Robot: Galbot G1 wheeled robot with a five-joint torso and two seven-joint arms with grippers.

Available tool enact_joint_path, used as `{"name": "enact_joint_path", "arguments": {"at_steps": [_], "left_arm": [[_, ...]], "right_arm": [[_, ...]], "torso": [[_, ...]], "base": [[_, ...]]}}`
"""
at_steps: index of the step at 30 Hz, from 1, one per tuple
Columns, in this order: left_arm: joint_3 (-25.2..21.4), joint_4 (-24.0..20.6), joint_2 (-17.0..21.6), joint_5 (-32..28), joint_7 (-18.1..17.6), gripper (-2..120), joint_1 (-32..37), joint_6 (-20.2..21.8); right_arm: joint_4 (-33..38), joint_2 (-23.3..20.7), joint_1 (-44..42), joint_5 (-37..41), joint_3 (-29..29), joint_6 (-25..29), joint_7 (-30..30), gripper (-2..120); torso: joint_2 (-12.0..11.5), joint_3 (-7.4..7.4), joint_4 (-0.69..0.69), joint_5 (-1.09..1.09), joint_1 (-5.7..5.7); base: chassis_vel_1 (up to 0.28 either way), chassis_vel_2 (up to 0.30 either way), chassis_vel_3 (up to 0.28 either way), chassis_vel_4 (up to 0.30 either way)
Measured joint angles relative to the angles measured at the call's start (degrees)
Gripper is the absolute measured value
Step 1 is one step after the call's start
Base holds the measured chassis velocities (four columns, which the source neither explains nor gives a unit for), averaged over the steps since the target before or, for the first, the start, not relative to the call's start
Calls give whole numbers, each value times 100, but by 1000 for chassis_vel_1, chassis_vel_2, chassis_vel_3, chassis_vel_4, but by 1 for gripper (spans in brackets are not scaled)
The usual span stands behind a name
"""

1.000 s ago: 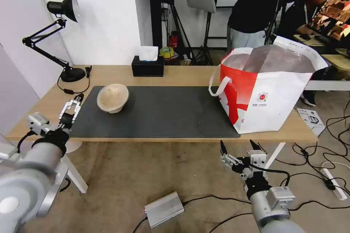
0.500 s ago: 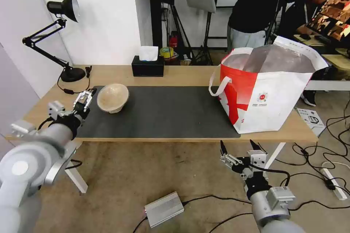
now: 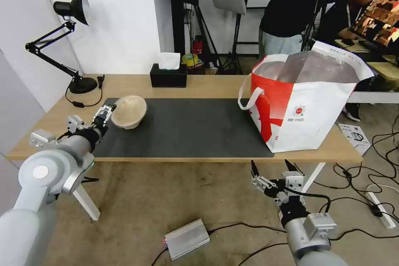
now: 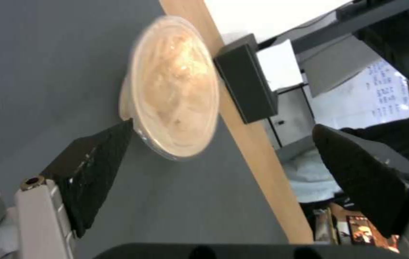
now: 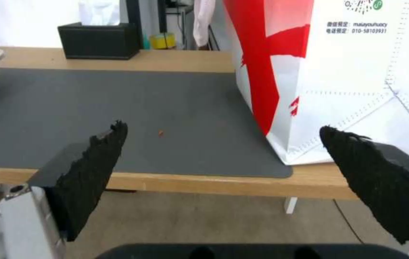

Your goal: Pick up the trash from the table and place it into the takeout bag.

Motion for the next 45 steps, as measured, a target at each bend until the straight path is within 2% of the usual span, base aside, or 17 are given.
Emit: {"name": "enact_joint_path", "arguments": {"at_steps": [18, 32, 45], "left_arm": [[235, 637, -46, 161, -411, 100, -371, -4], [598, 1015, -365, 521, -478, 100, -735, 224], [884, 1390, -415, 604, -491, 100, -1067, 217]], "right_arm": [[0, 0, 0, 0, 0, 0, 0, 100], [0, 1, 0, 0, 0, 0, 0, 100], [0, 0, 0, 0, 0, 0, 0, 100]], "torso": [[0, 0, 0, 0, 0], [1, 0, -1, 0, 0], [1, 0, 0, 0, -1]], "base": [[0, 0, 0, 0], [0, 0, 0, 0], [0, 0, 0, 0]]}}
